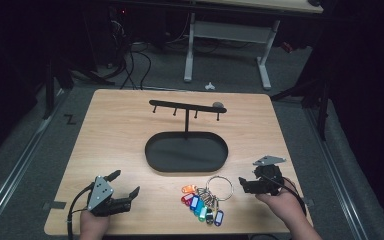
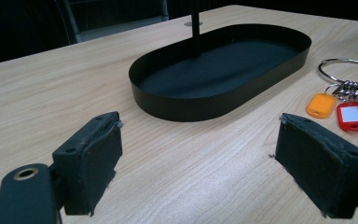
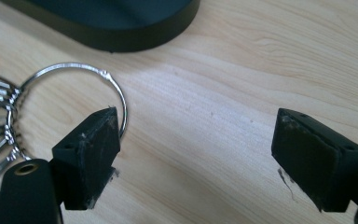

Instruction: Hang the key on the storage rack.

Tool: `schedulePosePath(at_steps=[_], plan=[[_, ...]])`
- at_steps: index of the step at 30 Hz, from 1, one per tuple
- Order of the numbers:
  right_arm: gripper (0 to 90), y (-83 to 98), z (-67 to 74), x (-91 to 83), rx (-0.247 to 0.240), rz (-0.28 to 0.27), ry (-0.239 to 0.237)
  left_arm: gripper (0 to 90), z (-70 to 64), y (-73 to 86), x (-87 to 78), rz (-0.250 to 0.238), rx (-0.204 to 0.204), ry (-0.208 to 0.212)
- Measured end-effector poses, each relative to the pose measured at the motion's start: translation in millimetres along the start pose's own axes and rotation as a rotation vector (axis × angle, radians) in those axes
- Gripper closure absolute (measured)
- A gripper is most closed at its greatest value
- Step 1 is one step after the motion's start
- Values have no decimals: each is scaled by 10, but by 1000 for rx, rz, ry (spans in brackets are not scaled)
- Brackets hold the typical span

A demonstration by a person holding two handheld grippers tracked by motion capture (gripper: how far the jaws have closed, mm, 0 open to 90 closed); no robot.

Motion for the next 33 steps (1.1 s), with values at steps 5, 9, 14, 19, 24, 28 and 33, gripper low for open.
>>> schedulePosePath(at_steps=[5,9,14,19,24,28,33], plan=[[168,-17,69,32,-69,49,-33,150,-4,-3,-14,-8,-10,4],[179,-59,123,33,-92,96,-43,150,12,-23,-21,-21,-15,3],[228,-121,179,17,-170,169,-63,150,2,-33,8,-18,-14,10],[282,-105,228,25,-219,272,-77,150,-23,-30,23,-16,-3,15],[340,-133,279,19,-228,317,-95,150,-25,-36,38,-20,-15,18],[389,-164,314,39,-225,349,-112,150,-39,-46,48,-22,-6,20],[464,-171,370,88,-269,418,-139,150,-34,-37,67,-17,-4,19]])
Point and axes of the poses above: each handheld gripper's, and its own axes: x roughly forward along the jaws, y roughly out of its underside, z roughly to its left, the point moved 10 cm from there along x, roughly forward along the jaws, and after that the axes turned 1 degree about x, right-handed, at the moved point
